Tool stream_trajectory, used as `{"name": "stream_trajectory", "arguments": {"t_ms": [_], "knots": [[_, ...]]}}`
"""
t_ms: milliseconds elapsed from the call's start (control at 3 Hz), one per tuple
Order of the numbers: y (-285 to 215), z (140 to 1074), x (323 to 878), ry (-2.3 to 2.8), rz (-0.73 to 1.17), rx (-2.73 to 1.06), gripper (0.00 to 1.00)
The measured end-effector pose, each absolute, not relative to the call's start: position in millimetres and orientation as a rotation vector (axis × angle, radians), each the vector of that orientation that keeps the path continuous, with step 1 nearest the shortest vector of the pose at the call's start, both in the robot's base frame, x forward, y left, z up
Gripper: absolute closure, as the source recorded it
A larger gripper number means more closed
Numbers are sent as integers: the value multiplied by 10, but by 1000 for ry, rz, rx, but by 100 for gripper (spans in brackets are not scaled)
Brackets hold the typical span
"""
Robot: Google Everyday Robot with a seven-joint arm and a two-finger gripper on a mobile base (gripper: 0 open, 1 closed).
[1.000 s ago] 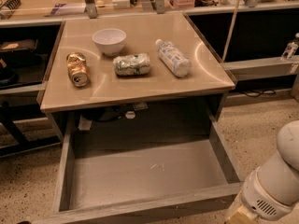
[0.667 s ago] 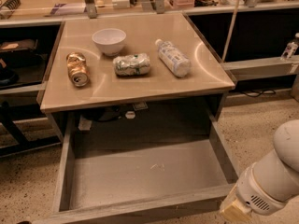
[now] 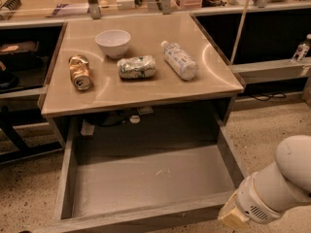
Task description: Close top drawer
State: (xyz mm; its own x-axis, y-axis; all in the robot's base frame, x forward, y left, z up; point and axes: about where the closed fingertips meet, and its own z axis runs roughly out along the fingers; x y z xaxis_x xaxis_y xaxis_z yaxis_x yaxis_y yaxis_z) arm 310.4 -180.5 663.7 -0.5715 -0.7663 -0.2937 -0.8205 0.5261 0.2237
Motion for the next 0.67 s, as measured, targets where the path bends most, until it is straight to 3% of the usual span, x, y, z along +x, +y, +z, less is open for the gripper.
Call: {"name": "stream_trajectory", "arguments": {"t_ms": [667], "knots": [[-1805, 6610, 3302, 2593, 420, -1375, 100]]}}
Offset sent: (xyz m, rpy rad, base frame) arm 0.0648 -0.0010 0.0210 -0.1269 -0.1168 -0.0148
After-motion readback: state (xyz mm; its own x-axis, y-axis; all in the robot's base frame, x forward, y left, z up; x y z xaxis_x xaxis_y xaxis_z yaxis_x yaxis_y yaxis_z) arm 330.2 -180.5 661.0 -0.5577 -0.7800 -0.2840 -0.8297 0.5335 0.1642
